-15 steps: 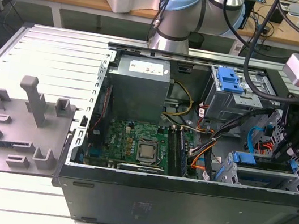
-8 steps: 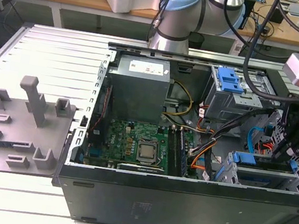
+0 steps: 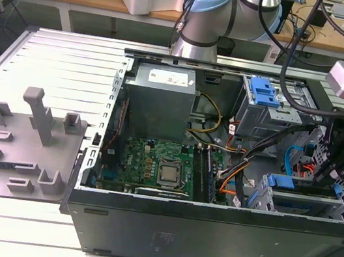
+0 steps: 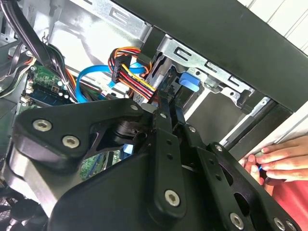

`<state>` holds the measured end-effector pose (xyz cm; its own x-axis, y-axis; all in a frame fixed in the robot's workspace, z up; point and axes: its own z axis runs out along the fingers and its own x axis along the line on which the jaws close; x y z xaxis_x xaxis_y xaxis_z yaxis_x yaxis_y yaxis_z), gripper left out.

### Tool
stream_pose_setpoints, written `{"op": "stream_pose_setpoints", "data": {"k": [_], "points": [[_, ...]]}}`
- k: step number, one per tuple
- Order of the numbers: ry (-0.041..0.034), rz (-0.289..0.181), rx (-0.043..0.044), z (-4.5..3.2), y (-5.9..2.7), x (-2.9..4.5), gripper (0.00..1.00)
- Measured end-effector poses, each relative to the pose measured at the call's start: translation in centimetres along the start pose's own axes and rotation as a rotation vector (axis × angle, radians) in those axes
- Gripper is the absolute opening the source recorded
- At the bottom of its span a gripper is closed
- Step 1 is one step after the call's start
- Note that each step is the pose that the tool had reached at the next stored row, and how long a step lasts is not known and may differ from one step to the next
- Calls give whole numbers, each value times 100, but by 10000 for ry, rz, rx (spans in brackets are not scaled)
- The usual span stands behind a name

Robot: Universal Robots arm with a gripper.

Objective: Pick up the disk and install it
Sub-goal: 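Insert the first disk wire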

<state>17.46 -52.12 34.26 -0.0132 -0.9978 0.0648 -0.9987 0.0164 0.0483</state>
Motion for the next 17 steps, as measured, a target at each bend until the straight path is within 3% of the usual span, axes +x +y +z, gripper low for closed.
{"op": "stream_pose_setpoints", "data": {"k": [17], "points": [[0, -1, 0, 9, 7, 11, 17]]}}
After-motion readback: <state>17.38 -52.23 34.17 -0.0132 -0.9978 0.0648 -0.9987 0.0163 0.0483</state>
